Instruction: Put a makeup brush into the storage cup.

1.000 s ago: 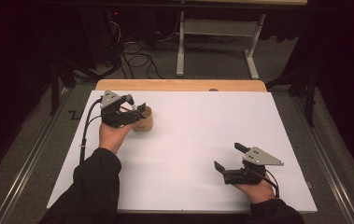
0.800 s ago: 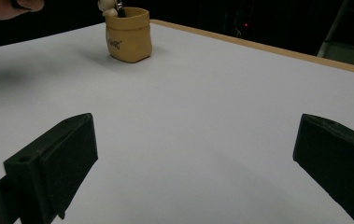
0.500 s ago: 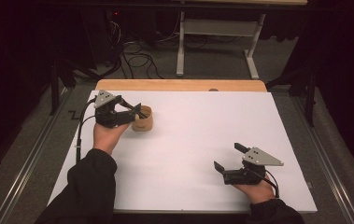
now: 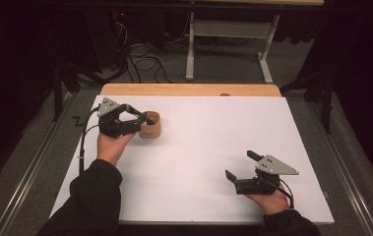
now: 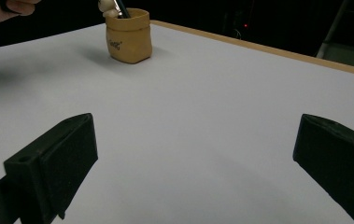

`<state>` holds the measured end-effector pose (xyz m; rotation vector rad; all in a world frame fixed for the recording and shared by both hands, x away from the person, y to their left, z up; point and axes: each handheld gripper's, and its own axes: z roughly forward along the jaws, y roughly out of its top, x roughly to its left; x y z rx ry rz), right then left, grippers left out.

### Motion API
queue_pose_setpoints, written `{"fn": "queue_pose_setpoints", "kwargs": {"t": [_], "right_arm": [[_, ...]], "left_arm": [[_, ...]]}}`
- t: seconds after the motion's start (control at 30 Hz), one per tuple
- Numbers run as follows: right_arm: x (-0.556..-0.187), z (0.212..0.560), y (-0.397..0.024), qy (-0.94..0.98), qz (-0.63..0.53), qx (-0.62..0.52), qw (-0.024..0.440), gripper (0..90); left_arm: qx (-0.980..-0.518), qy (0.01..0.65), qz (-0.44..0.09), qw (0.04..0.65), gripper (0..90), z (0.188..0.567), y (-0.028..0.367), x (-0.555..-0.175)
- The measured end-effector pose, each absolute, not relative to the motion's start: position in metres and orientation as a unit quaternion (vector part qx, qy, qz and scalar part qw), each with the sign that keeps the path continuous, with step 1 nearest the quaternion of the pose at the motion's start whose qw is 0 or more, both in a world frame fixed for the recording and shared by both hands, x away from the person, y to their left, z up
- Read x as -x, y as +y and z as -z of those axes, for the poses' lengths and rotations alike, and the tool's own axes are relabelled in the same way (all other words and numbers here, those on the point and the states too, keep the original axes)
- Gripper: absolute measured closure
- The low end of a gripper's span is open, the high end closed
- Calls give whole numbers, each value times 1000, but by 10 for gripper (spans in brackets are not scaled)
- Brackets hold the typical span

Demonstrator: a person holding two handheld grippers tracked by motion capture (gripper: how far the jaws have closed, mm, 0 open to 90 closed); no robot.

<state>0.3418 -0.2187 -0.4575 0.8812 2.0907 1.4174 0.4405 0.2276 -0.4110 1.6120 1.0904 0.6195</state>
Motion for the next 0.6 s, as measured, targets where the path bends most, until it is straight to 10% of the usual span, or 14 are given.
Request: {"fn": "queue_pose_setpoints", "kwargs": {"t": [0.6], "right_arm": [[-342, 457, -219, 760, -515, -322, 233, 2]], "left_arm": [[-683, 459, -236, 517, 80, 426, 229, -427]]}}
